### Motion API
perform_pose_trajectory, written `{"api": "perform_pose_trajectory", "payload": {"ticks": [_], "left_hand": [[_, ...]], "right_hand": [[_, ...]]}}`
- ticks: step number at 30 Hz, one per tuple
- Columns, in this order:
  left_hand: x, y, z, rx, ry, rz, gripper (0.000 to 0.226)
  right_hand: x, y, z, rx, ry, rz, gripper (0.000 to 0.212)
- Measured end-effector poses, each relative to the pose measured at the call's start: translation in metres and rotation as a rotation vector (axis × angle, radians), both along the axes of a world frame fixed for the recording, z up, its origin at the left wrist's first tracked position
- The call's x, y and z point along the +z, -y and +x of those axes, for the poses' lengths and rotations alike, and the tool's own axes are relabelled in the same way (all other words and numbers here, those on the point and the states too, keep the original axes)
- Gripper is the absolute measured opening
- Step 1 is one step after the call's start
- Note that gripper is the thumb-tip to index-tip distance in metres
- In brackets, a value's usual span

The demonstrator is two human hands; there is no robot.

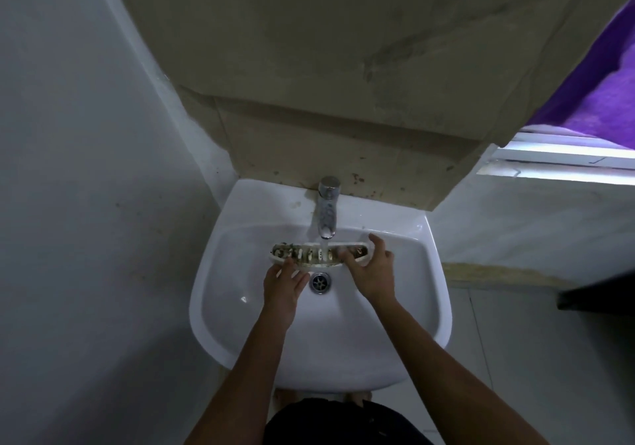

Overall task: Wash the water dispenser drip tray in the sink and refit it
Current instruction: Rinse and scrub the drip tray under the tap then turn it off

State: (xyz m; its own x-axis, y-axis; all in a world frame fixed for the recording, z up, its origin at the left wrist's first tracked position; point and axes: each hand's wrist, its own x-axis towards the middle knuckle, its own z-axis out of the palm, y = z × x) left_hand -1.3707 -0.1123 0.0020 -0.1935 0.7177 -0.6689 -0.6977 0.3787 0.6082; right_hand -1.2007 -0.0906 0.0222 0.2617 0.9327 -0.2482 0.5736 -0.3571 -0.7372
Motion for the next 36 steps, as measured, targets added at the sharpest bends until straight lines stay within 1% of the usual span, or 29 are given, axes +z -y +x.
{"api": "perform_pose_trajectory", "payload": {"ticks": [2, 3, 6, 7, 10, 11, 14, 16, 19, 21, 23, 25, 27, 30, 34, 36], "left_hand": [[0.000, -0.001, 0.003, -0.016, -0.011, 0.002, 0.046], [0.000, -0.002, 0.003, -0.022, -0.017, 0.004, 0.046], [-0.001, -0.006, 0.006, -0.055, -0.074, 0.005, 0.048], [-0.002, -0.008, 0.007, -0.060, -0.091, 0.008, 0.054], [0.005, -0.013, 0.011, -0.068, -0.121, -0.009, 0.088], [0.007, -0.015, 0.014, -0.063, -0.142, -0.036, 0.092], [0.014, -0.021, 0.023, -0.016, -0.304, -0.158, 0.085], [0.018, -0.022, 0.027, 0.016, -0.373, -0.192, 0.086], [0.019, -0.021, 0.028, 0.036, -0.436, -0.194, 0.090], [0.014, -0.020, 0.023, 0.029, -0.531, -0.171, 0.094], [0.011, -0.020, 0.018, -0.026, -0.643, -0.141, 0.095], [0.011, -0.021, 0.013, -0.054, -0.695, -0.112, 0.089], [0.008, -0.022, 0.008, -0.069, -0.742, -0.087, 0.081], [0.006, -0.022, 0.005, -0.141, -0.824, -0.052, 0.077], [0.003, -0.022, 0.002, -0.217, -0.857, 0.000, 0.095], [-0.001, -0.024, 0.000, -0.238, -0.850, 0.014, 0.094]], "right_hand": [[-0.003, 0.001, -0.008, -0.024, -0.193, -0.059, 0.088], [-0.006, 0.001, -0.011, -0.061, -0.244, -0.056, 0.087], [-0.022, -0.003, -0.016, -0.127, -0.283, -0.013, 0.077], [-0.019, -0.003, -0.018, -0.138, -0.279, 0.002, 0.076], [-0.002, -0.003, -0.027, -0.163, -0.258, 0.073, 0.078], [-0.001, -0.004, -0.029, -0.172, -0.244, 0.083, 0.078], [-0.001, -0.005, -0.035, -0.210, -0.209, 0.094, 0.077], [-0.002, -0.003, -0.040, -0.239, -0.204, 0.102, 0.078], [-0.004, -0.003, -0.044, -0.258, -0.207, 0.094, 0.076], [-0.005, -0.003, -0.044, -0.253, -0.204, 0.104, 0.072], [-0.008, -0.004, -0.045, -0.253, -0.208, 0.120, 0.064], [-0.012, -0.005, -0.045, -0.256, -0.214, 0.123, 0.055], [-0.015, -0.005, -0.044, -0.245, -0.230, 0.119, 0.053], [-0.018, -0.004, -0.040, -0.220, -0.265, 0.124, 0.057], [-0.016, -0.004, -0.036, -0.128, -0.277, 0.110, 0.077], [-0.017, -0.004, -0.033, -0.086, -0.289, 0.089, 0.084]]}}
